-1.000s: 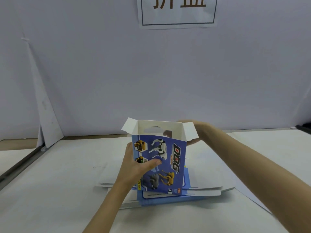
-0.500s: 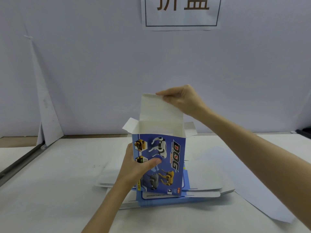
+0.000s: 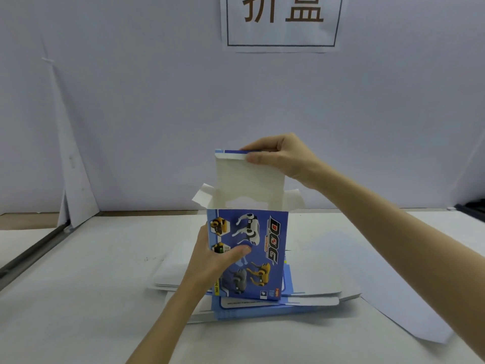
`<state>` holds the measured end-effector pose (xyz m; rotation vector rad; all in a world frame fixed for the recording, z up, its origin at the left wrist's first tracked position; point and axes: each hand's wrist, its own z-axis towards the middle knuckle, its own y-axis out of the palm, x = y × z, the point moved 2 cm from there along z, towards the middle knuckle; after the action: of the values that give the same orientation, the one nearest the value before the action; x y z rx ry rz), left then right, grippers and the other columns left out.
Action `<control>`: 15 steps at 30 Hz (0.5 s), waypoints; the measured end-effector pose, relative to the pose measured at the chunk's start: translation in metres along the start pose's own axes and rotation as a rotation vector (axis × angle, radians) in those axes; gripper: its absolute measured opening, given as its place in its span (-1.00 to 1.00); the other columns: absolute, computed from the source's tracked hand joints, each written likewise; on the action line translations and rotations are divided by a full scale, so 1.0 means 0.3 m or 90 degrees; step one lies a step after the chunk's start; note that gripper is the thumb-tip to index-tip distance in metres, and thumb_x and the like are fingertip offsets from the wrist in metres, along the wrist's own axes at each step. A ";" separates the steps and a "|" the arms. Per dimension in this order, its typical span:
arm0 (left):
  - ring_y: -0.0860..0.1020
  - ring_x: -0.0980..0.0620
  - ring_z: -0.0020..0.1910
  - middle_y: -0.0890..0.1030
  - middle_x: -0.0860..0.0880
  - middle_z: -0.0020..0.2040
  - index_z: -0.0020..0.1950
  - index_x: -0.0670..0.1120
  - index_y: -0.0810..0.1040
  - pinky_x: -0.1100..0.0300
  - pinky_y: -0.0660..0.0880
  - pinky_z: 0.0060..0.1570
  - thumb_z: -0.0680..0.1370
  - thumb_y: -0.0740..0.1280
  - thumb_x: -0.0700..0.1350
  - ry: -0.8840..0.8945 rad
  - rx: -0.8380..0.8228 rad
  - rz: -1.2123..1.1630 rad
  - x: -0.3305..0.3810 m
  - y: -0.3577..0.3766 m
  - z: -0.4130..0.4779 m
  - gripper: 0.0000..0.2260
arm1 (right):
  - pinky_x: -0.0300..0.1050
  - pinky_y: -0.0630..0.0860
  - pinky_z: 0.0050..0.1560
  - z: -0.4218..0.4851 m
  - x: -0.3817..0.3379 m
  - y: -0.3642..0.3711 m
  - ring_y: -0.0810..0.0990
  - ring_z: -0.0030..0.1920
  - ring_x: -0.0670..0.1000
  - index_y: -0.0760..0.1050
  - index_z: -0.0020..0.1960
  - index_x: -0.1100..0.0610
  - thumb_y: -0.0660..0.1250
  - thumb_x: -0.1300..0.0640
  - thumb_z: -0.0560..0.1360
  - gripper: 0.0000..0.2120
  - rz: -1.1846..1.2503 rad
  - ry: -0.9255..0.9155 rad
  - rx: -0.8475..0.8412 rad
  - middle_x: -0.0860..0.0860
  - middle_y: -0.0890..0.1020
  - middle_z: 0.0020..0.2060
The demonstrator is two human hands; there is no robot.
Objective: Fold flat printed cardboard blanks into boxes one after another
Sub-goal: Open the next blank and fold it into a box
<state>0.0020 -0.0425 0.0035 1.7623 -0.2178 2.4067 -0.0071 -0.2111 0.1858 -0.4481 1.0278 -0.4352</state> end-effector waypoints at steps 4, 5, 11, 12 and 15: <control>0.64 0.25 -0.07 0.67 0.24 -0.06 0.15 0.06 0.49 0.44 0.51 -0.28 0.23 0.56 0.13 0.009 -0.035 0.012 -0.028 -0.003 -0.014 -0.45 | -0.15 0.55 0.03 -0.039 0.012 -0.017 0.59 0.01 -0.10 0.55 0.22 0.00 0.34 0.09 0.55 -0.75 -0.071 -0.036 0.055 -0.08 0.64 0.03; 0.64 0.24 -0.09 0.68 0.21 -0.07 0.14 0.03 0.50 0.43 0.51 -0.29 0.28 0.56 0.09 0.011 -0.033 0.007 -0.031 -0.004 -0.017 -0.51 | -0.09 0.51 0.17 -0.057 0.021 -0.026 0.57 0.13 -0.07 0.48 0.31 0.00 0.32 0.04 0.55 -0.67 -0.055 -0.044 0.082 -0.06 0.60 0.16; 0.63 0.16 -0.26 0.67 0.08 -0.29 -0.16 -0.03 0.56 0.35 0.53 -0.25 0.31 0.38 0.15 0.083 0.116 -0.100 0.116 -0.015 0.000 -0.72 | -0.02 0.33 0.38 -0.280 0.078 -0.005 0.33 0.41 -0.11 0.20 0.48 -0.13 0.23 -0.20 0.43 -0.35 0.128 0.004 0.313 -0.08 0.32 0.46; 0.63 0.16 -0.25 0.67 0.09 -0.28 -0.17 0.01 0.57 0.34 0.54 -0.24 0.31 0.37 0.19 0.100 0.124 -0.096 0.160 -0.009 -0.004 -0.72 | -0.08 0.35 0.34 -0.305 0.078 0.034 0.32 0.40 -0.19 0.16 0.48 -0.20 0.23 -0.24 0.41 -0.33 0.116 0.016 0.238 -0.16 0.31 0.45; 0.66 0.12 -0.13 0.69 0.08 -0.17 -0.01 0.02 0.59 0.32 0.56 -0.22 0.28 0.37 0.30 0.126 0.101 -0.096 0.279 0.011 -0.031 -0.55 | -0.22 0.57 0.00 -0.331 0.043 0.123 0.55 0.21 -0.21 0.16 0.49 -0.21 0.34 -0.13 0.40 -0.30 0.223 -0.019 0.077 -0.24 0.51 0.27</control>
<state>-0.0322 -0.0410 0.0805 1.5215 0.1282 2.5245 -0.0842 -0.2024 0.1124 -0.1603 1.0203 -0.1757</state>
